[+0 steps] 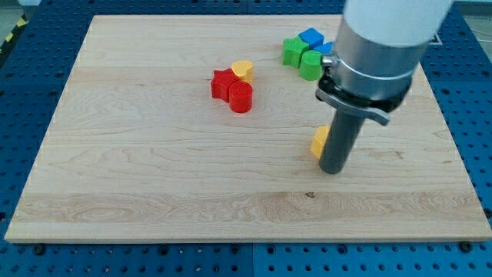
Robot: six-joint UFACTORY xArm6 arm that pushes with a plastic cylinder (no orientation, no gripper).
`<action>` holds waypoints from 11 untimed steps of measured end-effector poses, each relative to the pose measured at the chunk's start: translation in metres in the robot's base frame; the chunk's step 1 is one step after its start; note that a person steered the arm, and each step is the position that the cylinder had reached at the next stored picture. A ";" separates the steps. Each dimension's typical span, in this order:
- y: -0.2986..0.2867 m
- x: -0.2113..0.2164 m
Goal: Push yellow hexagon diagonally below yellow heart
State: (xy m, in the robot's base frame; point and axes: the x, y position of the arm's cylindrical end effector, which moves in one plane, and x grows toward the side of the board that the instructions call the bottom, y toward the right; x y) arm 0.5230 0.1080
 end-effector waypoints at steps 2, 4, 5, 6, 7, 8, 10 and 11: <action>0.009 -0.007; 0.022 -0.006; 0.020 -0.021; 0.006 -0.039; -0.007 -0.042; -0.014 -0.058; 0.010 -0.062; -0.011 -0.074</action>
State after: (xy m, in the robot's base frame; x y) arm 0.4490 0.0966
